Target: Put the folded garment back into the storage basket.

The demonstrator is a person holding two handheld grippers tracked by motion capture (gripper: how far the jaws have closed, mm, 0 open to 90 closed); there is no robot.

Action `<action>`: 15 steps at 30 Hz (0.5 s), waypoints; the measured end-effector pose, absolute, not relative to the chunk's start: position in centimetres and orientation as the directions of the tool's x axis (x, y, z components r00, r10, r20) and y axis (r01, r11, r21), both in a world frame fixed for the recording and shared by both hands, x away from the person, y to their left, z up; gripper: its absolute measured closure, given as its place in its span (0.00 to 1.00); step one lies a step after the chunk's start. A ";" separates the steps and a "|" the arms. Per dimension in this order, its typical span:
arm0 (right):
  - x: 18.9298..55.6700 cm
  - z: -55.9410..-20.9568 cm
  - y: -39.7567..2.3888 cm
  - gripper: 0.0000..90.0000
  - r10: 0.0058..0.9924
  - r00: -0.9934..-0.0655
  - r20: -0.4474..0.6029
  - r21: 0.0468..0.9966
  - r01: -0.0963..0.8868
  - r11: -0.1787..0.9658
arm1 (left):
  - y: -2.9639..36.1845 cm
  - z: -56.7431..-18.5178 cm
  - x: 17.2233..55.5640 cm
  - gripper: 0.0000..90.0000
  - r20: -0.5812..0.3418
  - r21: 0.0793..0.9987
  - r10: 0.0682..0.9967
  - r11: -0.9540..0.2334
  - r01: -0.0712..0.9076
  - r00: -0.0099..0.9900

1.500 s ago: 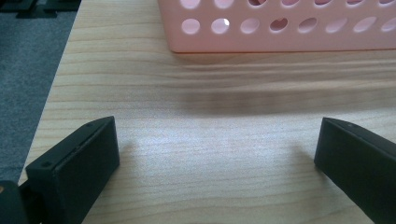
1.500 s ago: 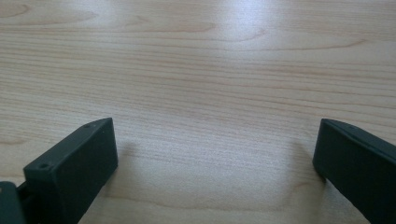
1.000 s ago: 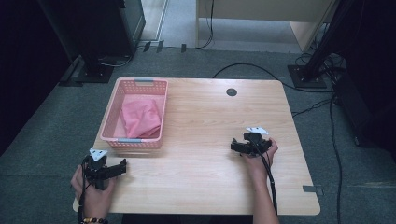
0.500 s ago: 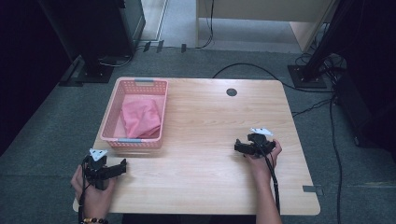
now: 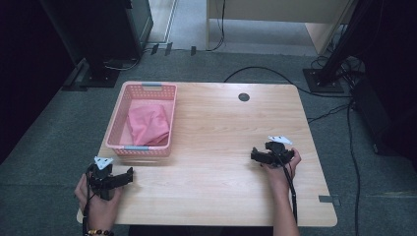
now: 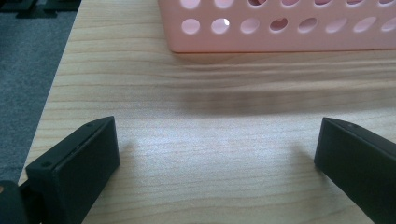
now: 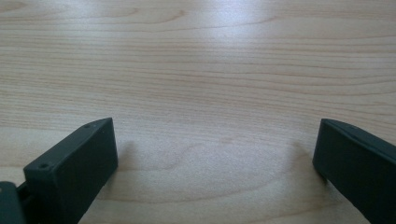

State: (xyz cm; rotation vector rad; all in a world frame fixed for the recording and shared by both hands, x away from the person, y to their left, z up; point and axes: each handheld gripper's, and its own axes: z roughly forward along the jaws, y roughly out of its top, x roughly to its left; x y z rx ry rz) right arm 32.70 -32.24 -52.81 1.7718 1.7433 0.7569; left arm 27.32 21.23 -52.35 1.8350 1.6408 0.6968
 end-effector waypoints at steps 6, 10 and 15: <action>32.5 -52.8 -32.7 0.00 1.000 0.015 0.022 0.715 0.699 -0.027 | 21.2 -52.3 27.3 0.00 0.006 0.715 0.994 -0.081 0.694 0.110; 32.4 -52.8 -33.0 0.00 1.000 0.018 0.023 0.715 0.699 -0.029 | 21.2 -52.3 27.3 0.00 0.006 0.715 0.994 -0.081 0.694 0.110; 32.2 -52.8 -33.3 0.00 1.000 0.023 0.020 0.715 0.698 -0.031 | 21.2 -52.3 27.3 0.00 0.006 0.715 0.994 -0.081 0.694 0.110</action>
